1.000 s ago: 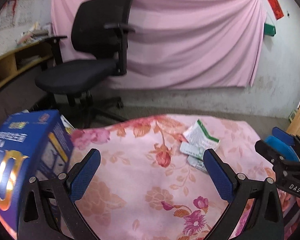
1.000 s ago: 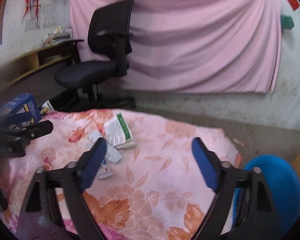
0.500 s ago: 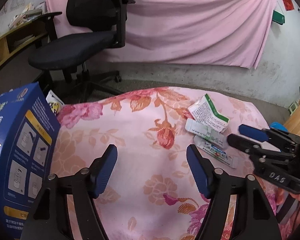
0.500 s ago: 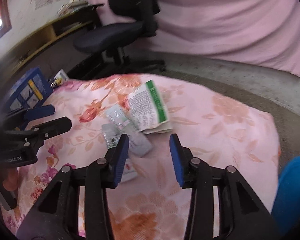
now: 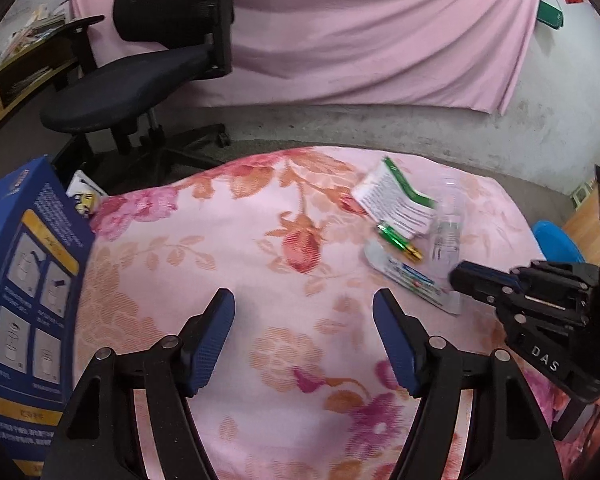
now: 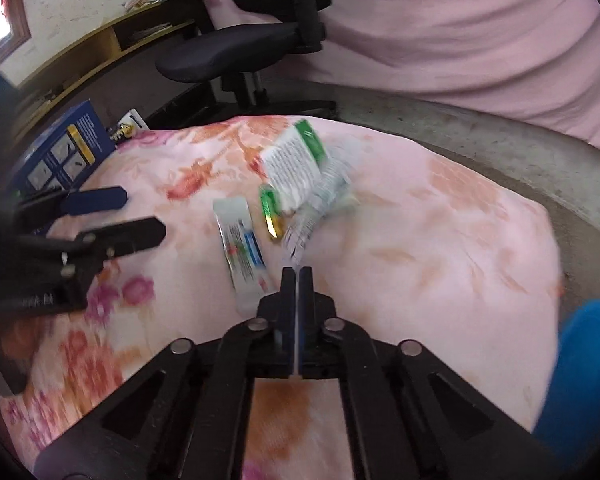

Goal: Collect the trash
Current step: 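Lower the left gripper onto the blue-printed tube while the right gripper approaches the clear tube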

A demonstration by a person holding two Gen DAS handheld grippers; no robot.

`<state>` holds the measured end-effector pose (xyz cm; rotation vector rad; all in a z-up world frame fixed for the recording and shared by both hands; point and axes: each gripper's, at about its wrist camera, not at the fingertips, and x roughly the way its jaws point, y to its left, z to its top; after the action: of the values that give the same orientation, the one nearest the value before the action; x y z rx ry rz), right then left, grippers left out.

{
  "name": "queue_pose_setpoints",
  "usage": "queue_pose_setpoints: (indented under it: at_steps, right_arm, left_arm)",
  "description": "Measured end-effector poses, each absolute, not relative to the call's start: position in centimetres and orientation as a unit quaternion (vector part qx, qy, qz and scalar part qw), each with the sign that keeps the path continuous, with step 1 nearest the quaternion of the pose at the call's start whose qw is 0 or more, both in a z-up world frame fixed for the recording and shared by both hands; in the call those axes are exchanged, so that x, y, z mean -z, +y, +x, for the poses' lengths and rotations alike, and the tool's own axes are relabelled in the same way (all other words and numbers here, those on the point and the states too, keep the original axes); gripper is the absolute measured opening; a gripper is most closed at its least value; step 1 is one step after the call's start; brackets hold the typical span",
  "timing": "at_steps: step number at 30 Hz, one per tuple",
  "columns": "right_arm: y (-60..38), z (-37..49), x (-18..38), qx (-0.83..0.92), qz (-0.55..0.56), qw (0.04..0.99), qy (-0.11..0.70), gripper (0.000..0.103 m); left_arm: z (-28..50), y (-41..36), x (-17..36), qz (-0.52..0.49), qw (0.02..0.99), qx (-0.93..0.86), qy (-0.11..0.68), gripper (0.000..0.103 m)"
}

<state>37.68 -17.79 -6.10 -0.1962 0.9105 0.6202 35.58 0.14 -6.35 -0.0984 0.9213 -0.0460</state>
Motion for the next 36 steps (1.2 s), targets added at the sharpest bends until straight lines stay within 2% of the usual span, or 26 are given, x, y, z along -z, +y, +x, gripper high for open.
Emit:
queue_pose_setpoints:
  at_steps: [7,10,17,20,23,25,26,29,32,36]
  right_arm:
    - [-22.3,36.6,5.1,-0.257,-0.050,0.867,0.423,0.023]
    - [-24.5,37.1,5.0,-0.255,0.005,0.871,0.420,0.024]
    - [-26.4,38.5,5.7,-0.245,0.075,0.862,0.438,0.029]
    - [-26.8,38.2,5.8,-0.242,0.083,0.861,0.440,0.036]
    - [-26.6,38.4,5.9,-0.231,0.080,0.860,0.448,0.048]
    - [-26.7,38.6,5.9,-0.226,0.074,0.861,0.449,0.051]
    - [-26.5,38.8,5.9,-0.223,0.069,0.863,0.449,0.051]
    - [-25.7,39.4,6.1,-0.222,0.063,0.860,0.456,0.054]
    - [-24.8,40.4,6.8,-0.236,0.088,0.846,0.469,0.055]
    - [-23.5,41.9,7.6,-0.245,0.122,0.834,0.478,0.057]
  left_arm:
    - [36.3,-1.7,6.8,-0.061,0.891,0.052,0.448,0.066]
    - [37.1,-2.5,7.0,-0.069,0.888,0.062,0.449,0.066]
    - [39.9,-5.3,7.7,-0.023,0.880,0.048,0.471,0.066]
    - [40.5,-5.9,8.2,0.002,0.876,0.048,0.480,0.066]
    - [40.6,-7.0,8.9,0.038,0.872,0.046,0.485,0.066]
    - [40.4,-7.5,9.4,0.060,0.872,0.052,0.483,0.059]
    - [40.1,-7.6,9.4,0.066,0.872,0.057,0.481,0.050]
    - [39.4,-7.7,9.8,0.081,0.873,0.067,0.477,0.039]
    - [38.6,-7.3,9.9,0.086,0.874,0.079,0.472,0.034]
    - [37.8,-6.0,9.7,0.071,0.875,0.097,0.468,0.033]
